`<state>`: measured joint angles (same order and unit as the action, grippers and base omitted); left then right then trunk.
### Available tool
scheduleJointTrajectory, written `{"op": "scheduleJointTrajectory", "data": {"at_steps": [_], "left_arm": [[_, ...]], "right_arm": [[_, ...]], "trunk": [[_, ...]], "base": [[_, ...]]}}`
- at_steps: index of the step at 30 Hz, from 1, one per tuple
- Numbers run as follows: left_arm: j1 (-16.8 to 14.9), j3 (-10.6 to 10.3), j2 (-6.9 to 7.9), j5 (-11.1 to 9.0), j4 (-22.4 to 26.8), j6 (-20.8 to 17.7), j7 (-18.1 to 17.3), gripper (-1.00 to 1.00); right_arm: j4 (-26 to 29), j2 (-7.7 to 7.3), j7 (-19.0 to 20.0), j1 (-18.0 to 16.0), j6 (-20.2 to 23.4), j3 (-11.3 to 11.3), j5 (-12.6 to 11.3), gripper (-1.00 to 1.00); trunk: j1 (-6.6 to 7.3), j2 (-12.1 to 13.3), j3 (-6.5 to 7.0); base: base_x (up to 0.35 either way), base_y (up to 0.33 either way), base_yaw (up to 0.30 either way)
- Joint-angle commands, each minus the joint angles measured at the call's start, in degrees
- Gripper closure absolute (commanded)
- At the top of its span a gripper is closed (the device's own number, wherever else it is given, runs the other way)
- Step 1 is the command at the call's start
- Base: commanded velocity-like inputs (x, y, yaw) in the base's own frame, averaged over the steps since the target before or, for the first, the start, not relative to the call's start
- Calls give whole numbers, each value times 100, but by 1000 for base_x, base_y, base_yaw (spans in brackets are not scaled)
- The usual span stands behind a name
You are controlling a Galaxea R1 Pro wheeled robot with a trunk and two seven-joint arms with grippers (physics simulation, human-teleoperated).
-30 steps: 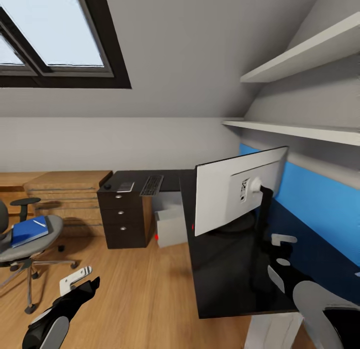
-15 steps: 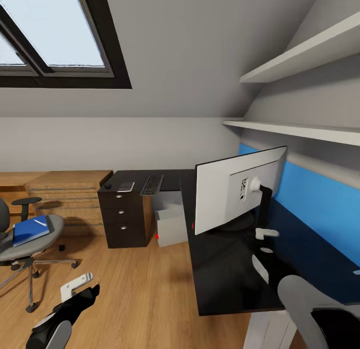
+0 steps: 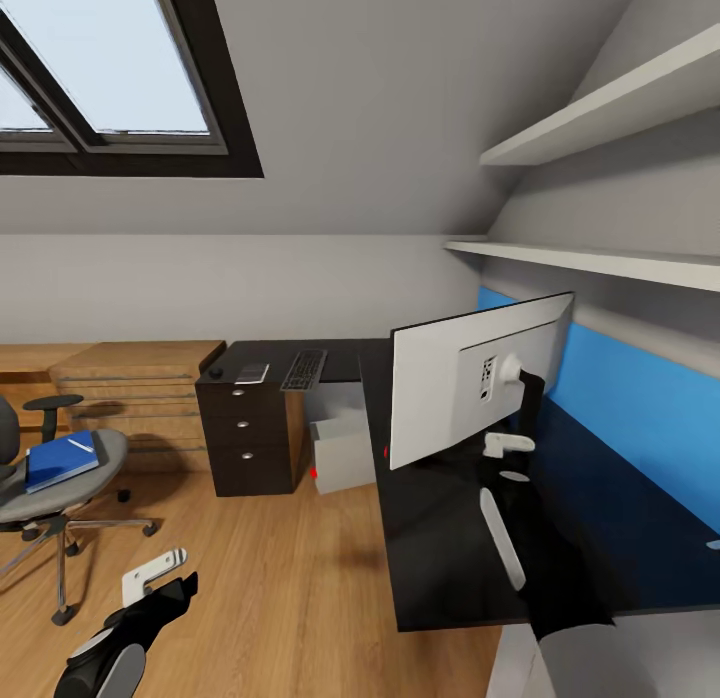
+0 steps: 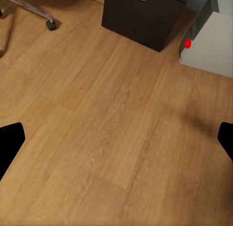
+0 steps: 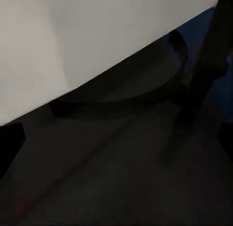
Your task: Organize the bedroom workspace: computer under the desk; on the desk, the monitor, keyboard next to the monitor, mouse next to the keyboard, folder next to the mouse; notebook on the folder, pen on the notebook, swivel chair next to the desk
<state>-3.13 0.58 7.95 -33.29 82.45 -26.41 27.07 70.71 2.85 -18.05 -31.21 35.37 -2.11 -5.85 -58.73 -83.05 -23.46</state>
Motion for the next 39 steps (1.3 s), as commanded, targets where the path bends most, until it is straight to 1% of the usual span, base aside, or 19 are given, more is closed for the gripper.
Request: {"op": "scheduleJointTrajectory", "data": {"at_steps": [1,3,4,7,8,10,12,13,14,15,18,20,21,25,29,36,39], "left_arm": [[-4,-4,1,-58,9,-14,44,-100],[-4,-4,-1,-57,9,-14,42,-100],[-4,-4,-1,-54,8,-14,41,-100],[-4,-5,2,-50,8,-13,41,-100],[-4,-5,3,-47,8,-13,37,-100],[-4,-2,4,-47,10,-13,36,-100],[-4,1,4,-46,13,-13,35,-100],[-4,2,4,-46,11,-13,35,-100],[-4,3,4,-46,12,-13,35,-100],[-4,3,4,-46,11,-13,35,-100],[-4,3,4,-46,9,-13,35,-100],[-4,0,4,-46,11,-13,35,-100],[-4,-7,4,-46,13,-13,35,-100],[-4,-14,1,-46,15,-13,35,-100],[-4,-15,3,-46,15,-13,35,-100],[-4,-22,-4,-52,-4,-13,48,-100],[-4,-15,-1,-54,-143,-8,42,-100]], "right_arm": [[117,40,-108,23,80,-16,-59,-100],[263,113,-195,60,164,-35,-61,-100],[358,176,-266,83,214,-52,-63,-100],[447,273,-366,103,249,-80,-52,-100],[510,475,-521,112,187,-275,-31,-100],[521,533,-568,113,103,-418,-23,-100],[529,599,-686,114,-127,-774,-2,-100],[525,616,-792,115,-269,-988,3,-100],[519,623,-858,115,-350,-1105,11,-100],[472,630,-1059,115,-602,-1418,40,-100],[353,634,-1402,115,-1038,-1869,105,-100],[258,632,-1613,115,-1293,-2099,156,-100],[155,631,-1796,115,-1507,-2272,201,-100],[-35,625,-2038,115,-1786,-2468,259,-100],[-122,607,-2168,117,-1924,-2563,289,-100],[-170,595,-2235,124,-1986,-2616,298,-100],[-178,587,-2237,124,-1989,-2614,301,-100]], "trunk": [[0,-4,-7],[0,-4,-7],[0,-4,-7],[0,-4,-7],[0,-4,-7],[0,-4,-7],[0,-4,-7],[0,-4,-7],[0,-4,-7],[0,-4,-7],[0,-4,-7],[0,-4,-7],[0,-4,-7],[0,-4,-7],[88,157,65],[241,437,190],[307,558,244]], "base": [[0,0,0],[0,0,0],[0,0,0],[0,0,0],[0,129,0],[0,178,0],[11,250,0],[46,274,0],[74,279,0],[126,280,0],[146,245,0],[99,153,0],[56,87,0],[33,51,0],[13,20,0],[3,4,0],[0,0,0]]}}
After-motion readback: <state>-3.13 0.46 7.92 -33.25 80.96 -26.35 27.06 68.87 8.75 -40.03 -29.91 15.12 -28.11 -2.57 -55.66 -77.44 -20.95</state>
